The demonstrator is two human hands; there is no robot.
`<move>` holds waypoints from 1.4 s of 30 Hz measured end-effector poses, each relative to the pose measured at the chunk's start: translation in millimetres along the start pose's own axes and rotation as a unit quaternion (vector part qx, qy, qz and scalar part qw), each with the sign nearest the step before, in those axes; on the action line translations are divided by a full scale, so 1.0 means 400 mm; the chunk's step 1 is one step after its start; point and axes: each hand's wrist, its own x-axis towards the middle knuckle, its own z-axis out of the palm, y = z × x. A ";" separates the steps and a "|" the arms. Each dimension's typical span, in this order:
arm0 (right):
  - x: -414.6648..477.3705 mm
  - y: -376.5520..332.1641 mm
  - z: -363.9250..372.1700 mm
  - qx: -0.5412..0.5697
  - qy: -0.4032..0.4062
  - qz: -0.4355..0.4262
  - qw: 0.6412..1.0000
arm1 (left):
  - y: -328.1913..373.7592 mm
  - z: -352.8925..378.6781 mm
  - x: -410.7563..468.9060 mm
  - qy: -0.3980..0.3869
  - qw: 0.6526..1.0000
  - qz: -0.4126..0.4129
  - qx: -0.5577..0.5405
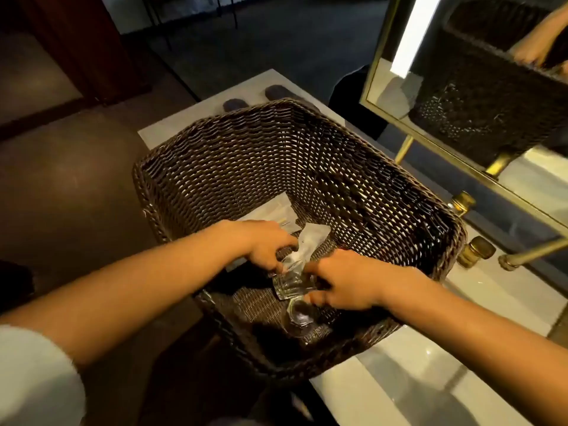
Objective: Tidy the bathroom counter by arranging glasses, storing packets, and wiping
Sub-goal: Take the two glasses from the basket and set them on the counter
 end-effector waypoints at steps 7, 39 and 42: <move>0.050 0.028 -0.003 -0.011 -0.139 0.061 0.988 | 0.006 0.016 0.143 -0.116 0.989 0.078 0.051; 0.264 -0.055 0.079 -0.101 -0.278 0.024 0.955 | -0.162 -0.117 -0.086 0.196 0.938 0.074 -0.276; 0.253 -0.024 0.022 -0.029 -0.246 0.025 0.968 | -0.168 -0.132 -0.111 0.229 0.918 0.089 -0.311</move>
